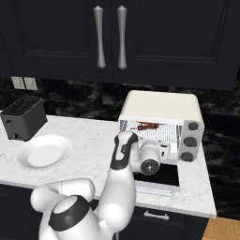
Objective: Pick up the kebab skewer and baguette bread, and place them inside the toaster oven. Close the toaster oven door and start by setting the timer.
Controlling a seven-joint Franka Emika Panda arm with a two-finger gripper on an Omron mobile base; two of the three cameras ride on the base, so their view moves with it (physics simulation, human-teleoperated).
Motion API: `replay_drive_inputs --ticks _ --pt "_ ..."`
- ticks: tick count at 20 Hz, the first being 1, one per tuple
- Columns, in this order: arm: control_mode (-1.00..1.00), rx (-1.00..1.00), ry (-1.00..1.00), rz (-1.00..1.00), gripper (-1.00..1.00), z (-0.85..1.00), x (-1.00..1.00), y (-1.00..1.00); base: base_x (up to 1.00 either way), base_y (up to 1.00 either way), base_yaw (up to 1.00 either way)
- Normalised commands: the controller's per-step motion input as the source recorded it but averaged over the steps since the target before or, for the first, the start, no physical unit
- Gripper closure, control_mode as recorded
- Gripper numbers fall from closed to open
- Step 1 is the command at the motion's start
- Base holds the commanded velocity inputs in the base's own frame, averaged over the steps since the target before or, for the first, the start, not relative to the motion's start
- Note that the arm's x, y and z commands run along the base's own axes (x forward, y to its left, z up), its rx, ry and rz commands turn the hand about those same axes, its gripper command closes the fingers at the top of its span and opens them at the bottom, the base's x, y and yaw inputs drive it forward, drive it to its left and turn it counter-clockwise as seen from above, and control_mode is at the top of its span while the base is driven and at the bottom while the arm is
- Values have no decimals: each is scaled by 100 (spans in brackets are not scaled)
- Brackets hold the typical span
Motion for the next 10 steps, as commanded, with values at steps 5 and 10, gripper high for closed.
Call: replay_drive_inputs --ticks 5,10 --pt "-100 0 -1 0 -100 3 35 0 0 0 0" --pt "-100 0 0 0 -100 0 28 0 0 0 0"
